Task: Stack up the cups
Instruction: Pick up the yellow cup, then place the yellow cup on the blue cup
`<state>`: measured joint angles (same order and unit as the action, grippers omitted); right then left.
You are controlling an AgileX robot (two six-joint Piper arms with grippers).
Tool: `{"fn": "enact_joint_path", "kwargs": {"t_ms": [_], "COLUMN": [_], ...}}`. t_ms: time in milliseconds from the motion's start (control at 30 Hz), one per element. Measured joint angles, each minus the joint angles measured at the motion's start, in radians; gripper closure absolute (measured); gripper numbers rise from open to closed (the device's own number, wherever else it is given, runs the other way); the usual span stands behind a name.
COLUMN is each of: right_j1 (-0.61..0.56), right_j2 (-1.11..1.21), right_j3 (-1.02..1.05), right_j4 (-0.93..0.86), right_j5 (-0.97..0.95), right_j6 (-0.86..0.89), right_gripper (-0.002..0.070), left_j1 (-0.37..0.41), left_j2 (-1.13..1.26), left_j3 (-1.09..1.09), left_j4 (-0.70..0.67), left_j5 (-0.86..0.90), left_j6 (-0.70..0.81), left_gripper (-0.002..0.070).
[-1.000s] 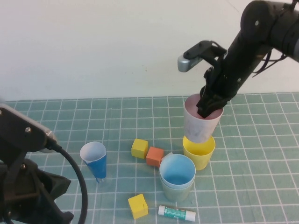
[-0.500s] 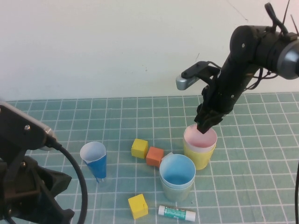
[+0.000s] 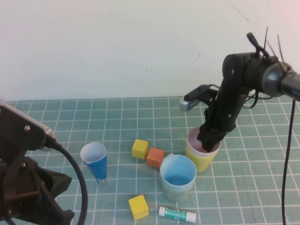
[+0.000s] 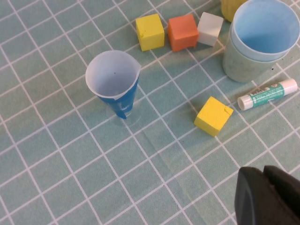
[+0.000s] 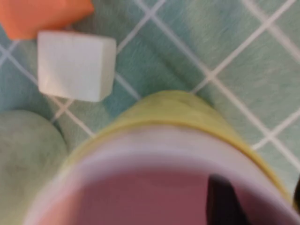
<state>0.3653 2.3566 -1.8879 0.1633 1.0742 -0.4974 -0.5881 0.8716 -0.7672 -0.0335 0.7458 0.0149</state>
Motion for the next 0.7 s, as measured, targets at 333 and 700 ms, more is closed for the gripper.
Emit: {"fn": "enact_joint_path", "kwargs": {"t_ms": [333,700], "right_j1": [0.000,0.067], "right_j2": [-0.035,-0.364], "right_j3": [-0.007,-0.026], "right_j4": [-0.066,-0.024], "right_j5": [0.092,0.156], "right_j6": [-0.019,-0.080], "right_gripper": [0.0591,0.0591], "left_j1": [0.000,0.000], "left_j2": [0.000,0.000], "left_j3": [0.000,0.000], "left_j4": [0.000,0.000], "left_j5": [0.007,-0.003], "left_j6": [-0.002,-0.002], "left_gripper": [0.0675,0.0675]}}
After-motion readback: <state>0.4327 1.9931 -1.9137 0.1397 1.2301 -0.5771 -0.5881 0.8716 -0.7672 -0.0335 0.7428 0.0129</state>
